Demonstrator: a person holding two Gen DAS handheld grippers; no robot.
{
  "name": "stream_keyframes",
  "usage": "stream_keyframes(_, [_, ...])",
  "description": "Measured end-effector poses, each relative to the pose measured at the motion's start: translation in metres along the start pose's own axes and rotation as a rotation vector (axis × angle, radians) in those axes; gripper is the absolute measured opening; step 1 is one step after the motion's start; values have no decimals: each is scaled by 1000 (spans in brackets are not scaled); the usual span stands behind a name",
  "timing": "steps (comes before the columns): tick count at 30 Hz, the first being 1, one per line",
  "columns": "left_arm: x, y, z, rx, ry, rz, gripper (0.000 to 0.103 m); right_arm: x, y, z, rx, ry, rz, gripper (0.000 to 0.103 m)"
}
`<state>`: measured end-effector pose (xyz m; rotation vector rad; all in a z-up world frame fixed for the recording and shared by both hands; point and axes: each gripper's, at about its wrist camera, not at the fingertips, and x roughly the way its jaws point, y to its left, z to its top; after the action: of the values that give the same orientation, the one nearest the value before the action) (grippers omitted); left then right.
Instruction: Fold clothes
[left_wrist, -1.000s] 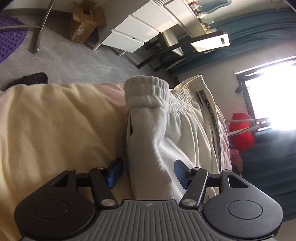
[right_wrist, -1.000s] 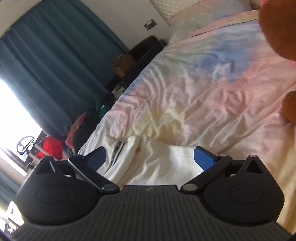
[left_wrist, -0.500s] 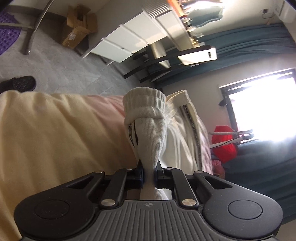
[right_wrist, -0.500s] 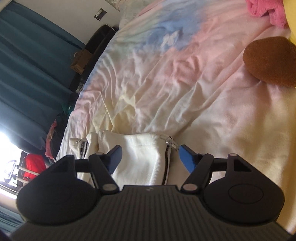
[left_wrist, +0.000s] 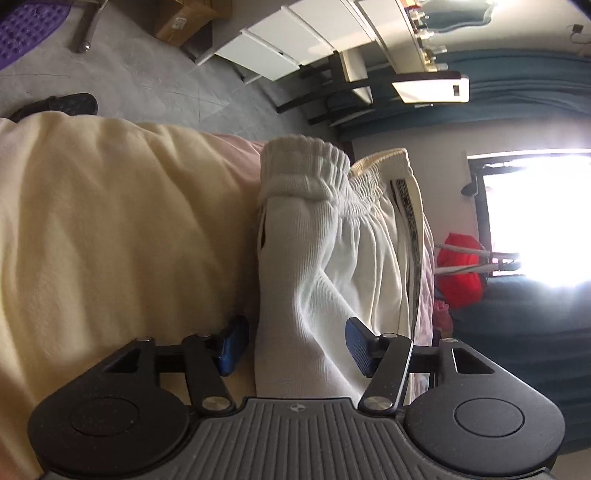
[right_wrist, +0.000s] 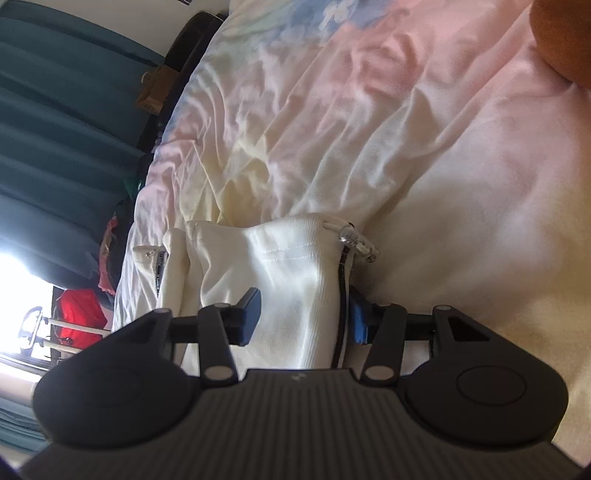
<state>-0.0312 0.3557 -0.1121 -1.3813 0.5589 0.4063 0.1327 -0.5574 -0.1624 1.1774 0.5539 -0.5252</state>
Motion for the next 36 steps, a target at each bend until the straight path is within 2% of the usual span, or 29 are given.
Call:
stream_keyframes(1, [3, -2, 0, 15, 2, 2, 60, 0, 2, 0, -12, -1, 0, 51])
stream_keyframes(3, [7, -6, -1, 46, -8, 7, 57, 0, 7, -1, -35, -2, -1, 33])
stream_keyframes(4, [9, -8, -3, 59, -17, 14, 51, 1, 9, -2, -46, -3, -1, 16])
stream_keyframes(5, [8, -9, -4, 66, -36, 18, 36, -1, 11, -2, -55, -9, -1, 13])
stream_keyframes(6, [5, -9, -5, 70, -62, 17, 27, -3, 12, -1, -58, -18, 4, 11])
stream_keyframes(7, [2, -10, -5, 74, -88, 16, 11, -6, 13, -1, -58, -31, 2, 9])
stream_keyframes(10, [-17, -22, -11, 137, -185, -29, 10, -31, 16, -1, 0, -99, 44, 8])
stream_keyframes(13, [-41, -43, -19, 242, -284, -102, 10, -63, 33, -2, -47, -184, 123, 8])
stream_keyframes(15, [-43, -55, -20, 278, -297, -105, 10, -75, 51, 1, -115, -226, 159, 8])
stream_keyframes(18, [-30, -72, -8, 242, -271, -70, 10, -74, 80, 7, -201, -247, 202, 8])
stream_keyframes(21, [1, -125, 7, 299, -256, -1, 10, -50, 119, 17, -277, -225, 219, 8])
stream_keyframes(24, [34, -184, 22, 376, -248, 69, 10, -2, 172, 23, -338, -201, 202, 8])
stream_keyframes(28, [116, -257, 32, 540, -240, 123, 11, 84, 243, 21, -494, -228, 139, 8])
stream_keyframes(33, [236, -303, 48, 521, -223, 255, 11, 177, 268, 10, -508, -172, 71, 8])
stream_keyframes(36, [294, -310, 48, 549, -229, 348, 11, 233, 280, 4, -510, -134, 31, 9])
